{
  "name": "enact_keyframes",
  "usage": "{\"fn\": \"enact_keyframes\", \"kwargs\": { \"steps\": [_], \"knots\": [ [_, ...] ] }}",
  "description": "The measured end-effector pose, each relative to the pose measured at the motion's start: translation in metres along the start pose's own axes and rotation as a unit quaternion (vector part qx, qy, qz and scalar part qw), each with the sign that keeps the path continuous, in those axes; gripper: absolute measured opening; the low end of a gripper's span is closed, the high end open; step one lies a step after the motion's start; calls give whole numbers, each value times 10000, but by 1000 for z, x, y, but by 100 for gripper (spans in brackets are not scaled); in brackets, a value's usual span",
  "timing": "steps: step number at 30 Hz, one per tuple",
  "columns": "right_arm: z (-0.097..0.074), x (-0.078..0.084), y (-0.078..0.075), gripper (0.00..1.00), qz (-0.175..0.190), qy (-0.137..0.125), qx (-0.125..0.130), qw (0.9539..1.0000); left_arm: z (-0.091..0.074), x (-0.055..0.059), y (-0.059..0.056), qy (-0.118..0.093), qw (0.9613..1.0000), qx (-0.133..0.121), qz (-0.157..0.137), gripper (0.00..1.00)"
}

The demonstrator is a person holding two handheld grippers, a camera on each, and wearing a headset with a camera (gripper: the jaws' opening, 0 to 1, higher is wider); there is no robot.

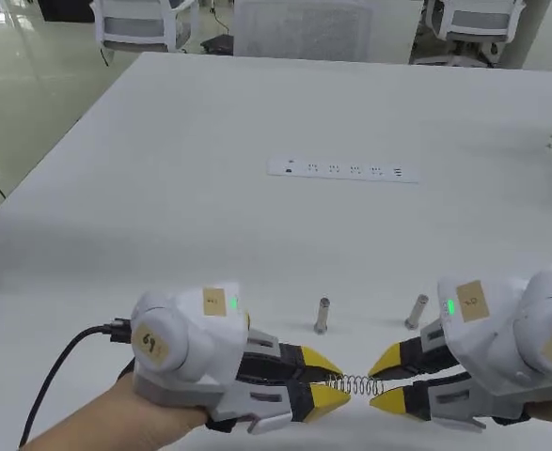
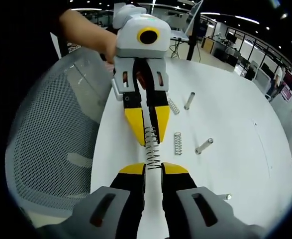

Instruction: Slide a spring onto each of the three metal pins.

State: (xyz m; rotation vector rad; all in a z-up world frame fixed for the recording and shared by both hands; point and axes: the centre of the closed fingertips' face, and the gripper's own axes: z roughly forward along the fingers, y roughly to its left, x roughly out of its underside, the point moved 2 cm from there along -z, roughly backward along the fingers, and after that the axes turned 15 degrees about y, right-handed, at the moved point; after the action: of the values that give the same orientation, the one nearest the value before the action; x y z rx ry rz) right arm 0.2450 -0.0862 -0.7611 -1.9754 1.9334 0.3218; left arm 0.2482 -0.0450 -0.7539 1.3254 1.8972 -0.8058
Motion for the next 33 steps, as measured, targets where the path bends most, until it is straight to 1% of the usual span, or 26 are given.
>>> {"fn": "enact_keyframes", "kwargs": {
  "steps": [2, 6, 9, 12, 16, 19, 21, 24, 33],
  "knots": [
    [-1, 0, 0, 8, -114, -42, 98, 9999, 0, 1, 0, 21, 10000, 2, 3, 2],
    [-2, -3, 0, 8, -122, -98, 85, 9998, 0, 5, 0, 65, 10000, -4, -31, 2],
    [-7, -5, -1, 8, -155, -164, 111, 9997, -1, 5, 1, 48, 10000, -14, -38, 2],
    [-11, -8, -3, 7, -117, -312, 98, 9994, -1, 6, 2, 73, 10000, -24, -40, 2],
    [-18, -17, -3, 7, -41, -636, 48, 9980, -1, 9, 2, 106, 9999, -10, -63, 2],
    [-20, -22, -3, 7, -11, -767, 13, 9971, 0, 11, 3, 124, 9999, -19, -70, 2],
    [-21, -25, -2, 7, -4, -881, -11, 9961, 1, 12, 3, 147, 9999, -18, -62, 2],
    [-24, -32, -1, 7, 81, -1142, -79, 9934, 1, 12, 3, 158, 9999, 6, -57, 2],
    [-20, -40, 4, 7, 89, -1396, -107, 9901, 5, 15, -1, 249, 9997, 43, 8, 2]
  ]
}}
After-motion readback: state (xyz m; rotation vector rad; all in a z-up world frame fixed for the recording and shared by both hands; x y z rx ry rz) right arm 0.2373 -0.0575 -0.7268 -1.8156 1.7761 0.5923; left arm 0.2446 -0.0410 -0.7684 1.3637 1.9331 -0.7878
